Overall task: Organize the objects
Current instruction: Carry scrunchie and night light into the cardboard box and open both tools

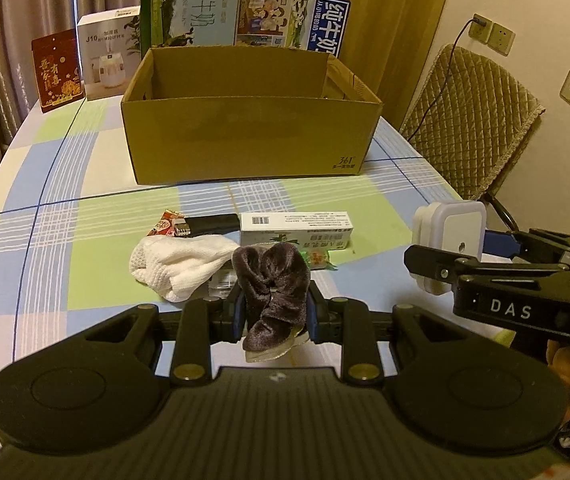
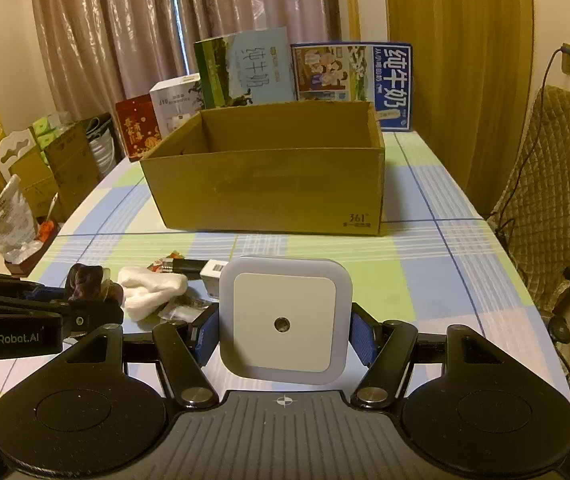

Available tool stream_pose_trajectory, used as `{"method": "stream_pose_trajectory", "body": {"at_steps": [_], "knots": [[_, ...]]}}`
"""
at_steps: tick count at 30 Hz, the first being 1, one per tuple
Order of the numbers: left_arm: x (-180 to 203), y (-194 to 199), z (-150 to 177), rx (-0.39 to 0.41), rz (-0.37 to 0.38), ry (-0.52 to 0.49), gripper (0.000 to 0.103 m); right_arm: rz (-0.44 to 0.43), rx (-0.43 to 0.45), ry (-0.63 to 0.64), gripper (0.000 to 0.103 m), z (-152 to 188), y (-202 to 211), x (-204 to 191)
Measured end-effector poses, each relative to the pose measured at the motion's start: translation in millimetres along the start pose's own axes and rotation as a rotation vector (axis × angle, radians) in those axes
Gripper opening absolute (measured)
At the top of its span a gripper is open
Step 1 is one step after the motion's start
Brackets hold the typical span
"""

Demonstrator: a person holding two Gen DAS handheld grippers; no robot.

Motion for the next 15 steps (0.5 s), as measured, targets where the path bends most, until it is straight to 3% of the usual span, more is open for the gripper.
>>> {"method": "stream_pose_trajectory", "body": {"at_steps": [15], "knots": [[-1.2,-4.2,-11.4,0.007,0.021,0.009,0.024,0.000,-0.011,0.004,0.063,-6.4,-3.0,9.6]]}}
Point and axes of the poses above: each gripper's, at about its wrist camera, not at the fingertips, and y roughly against the way its jaws point, x to its right, z to its underside, the point moved 6 cm from there along -y, roughly the way its jaws point, and after that the axes turned 1 degree about -x, right-handed, at the moved point
